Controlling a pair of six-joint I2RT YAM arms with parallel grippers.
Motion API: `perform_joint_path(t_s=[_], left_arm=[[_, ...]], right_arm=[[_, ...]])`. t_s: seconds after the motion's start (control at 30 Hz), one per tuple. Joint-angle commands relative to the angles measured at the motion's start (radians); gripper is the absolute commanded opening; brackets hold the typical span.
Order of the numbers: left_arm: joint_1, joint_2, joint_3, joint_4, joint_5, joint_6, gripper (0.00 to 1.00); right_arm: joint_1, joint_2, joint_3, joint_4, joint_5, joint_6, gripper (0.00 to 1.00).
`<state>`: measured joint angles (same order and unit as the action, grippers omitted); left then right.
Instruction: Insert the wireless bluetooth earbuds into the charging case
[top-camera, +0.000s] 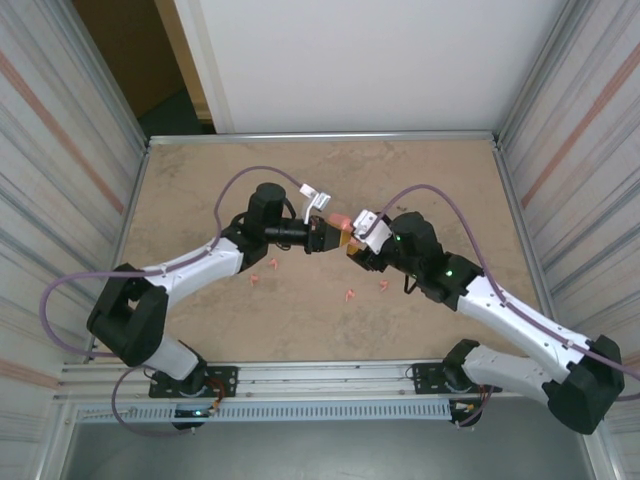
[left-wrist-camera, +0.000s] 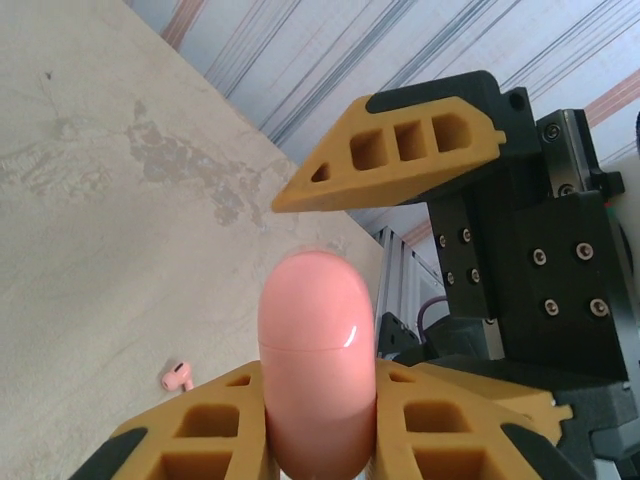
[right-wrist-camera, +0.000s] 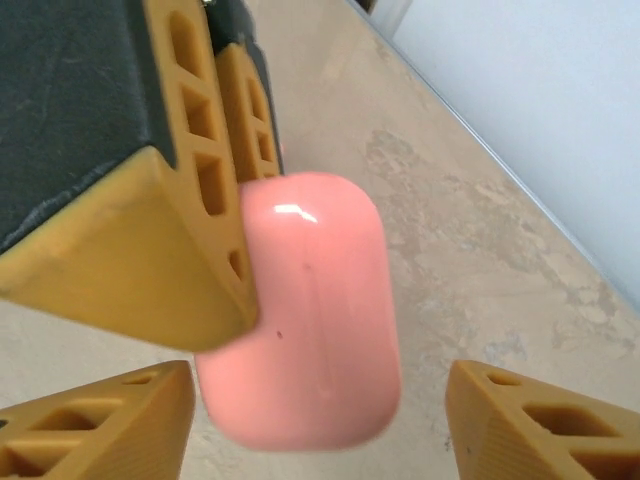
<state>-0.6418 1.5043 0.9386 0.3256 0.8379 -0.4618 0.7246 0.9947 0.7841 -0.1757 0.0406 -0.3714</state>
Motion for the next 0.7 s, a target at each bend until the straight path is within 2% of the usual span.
perform_joint_path(t_s=[0.0, 0.13, 0.27, 0.4, 0.67], left_arm=[[0.001, -0.040, -0.031, 0.092, -0.021, -0.003, 0.07], [0.009, -0.066, -0.084, 0.205, -0.071, 0.001, 0.01], [0.009, -0.089, -0.142, 0.348, -0.109, 0.014, 0.00], [0.007, -0.103, -0.205, 0.506, -0.134, 0.022, 0.00], [-0.024, -0.110, -0.296, 0.728, -0.172, 0.045, 0.00]], right_arm=[[-0.037, -0.071, -0.034, -0.006, -0.107, 0.091, 0.75], [-0.123, -0.136, -0.077, 0.043, -0.273, 0.207, 0.89], [-0.239, -0.185, -0.131, 0.164, -0.496, 0.409, 0.97], [-0.314, -0.194, -0.157, 0.295, -0.650, 0.600, 0.99], [-0.339, -0.112, -0.136, 0.514, -0.793, 0.872, 0.99]])
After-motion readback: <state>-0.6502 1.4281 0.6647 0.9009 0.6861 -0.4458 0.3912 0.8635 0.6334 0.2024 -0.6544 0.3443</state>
